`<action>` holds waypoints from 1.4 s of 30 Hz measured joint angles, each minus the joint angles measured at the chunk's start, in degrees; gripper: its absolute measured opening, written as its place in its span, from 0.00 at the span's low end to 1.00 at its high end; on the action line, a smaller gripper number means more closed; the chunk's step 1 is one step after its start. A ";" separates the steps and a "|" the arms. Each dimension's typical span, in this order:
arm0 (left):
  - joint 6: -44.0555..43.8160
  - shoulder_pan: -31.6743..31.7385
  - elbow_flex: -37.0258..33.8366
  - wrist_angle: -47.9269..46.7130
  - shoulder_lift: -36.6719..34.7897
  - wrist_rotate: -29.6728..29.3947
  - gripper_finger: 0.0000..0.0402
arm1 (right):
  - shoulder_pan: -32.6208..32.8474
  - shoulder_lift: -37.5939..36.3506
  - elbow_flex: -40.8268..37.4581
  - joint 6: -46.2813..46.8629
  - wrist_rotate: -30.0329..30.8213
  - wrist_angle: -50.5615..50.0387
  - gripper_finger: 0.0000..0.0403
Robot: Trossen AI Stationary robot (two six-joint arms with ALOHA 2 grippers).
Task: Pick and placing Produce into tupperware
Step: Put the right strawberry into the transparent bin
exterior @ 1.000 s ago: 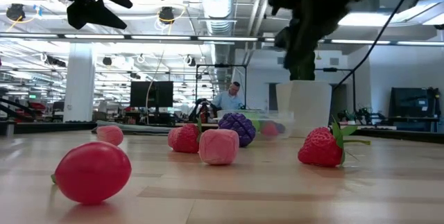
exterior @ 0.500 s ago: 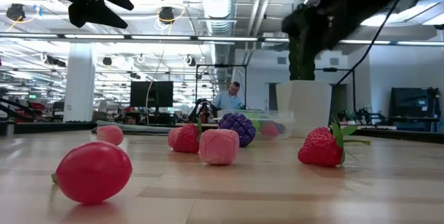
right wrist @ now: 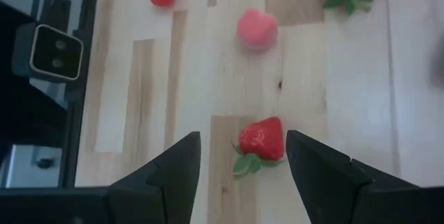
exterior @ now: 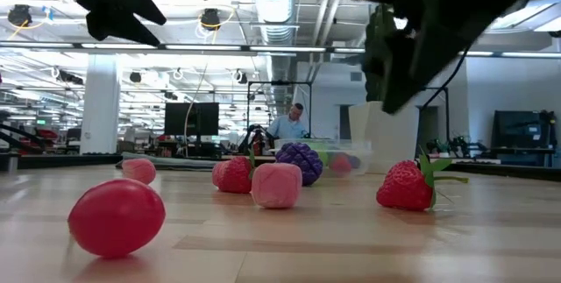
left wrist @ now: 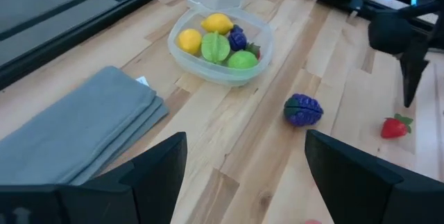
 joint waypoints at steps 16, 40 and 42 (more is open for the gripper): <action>4.90 0.01 0.06 0.43 3.18 -0.30 0.70 | 5.29 0.14 -0.03 22.11 11.26 -0.54 0.58; 8.09 0.01 0.06 -0.11 3.20 -1.07 0.70 | 5.56 5.79 -0.03 27.82 10.83 1.86 0.54; 8.07 0.01 0.06 -0.11 3.20 -1.07 0.70 | 5.35 5.78 -0.03 27.57 11.09 1.78 0.57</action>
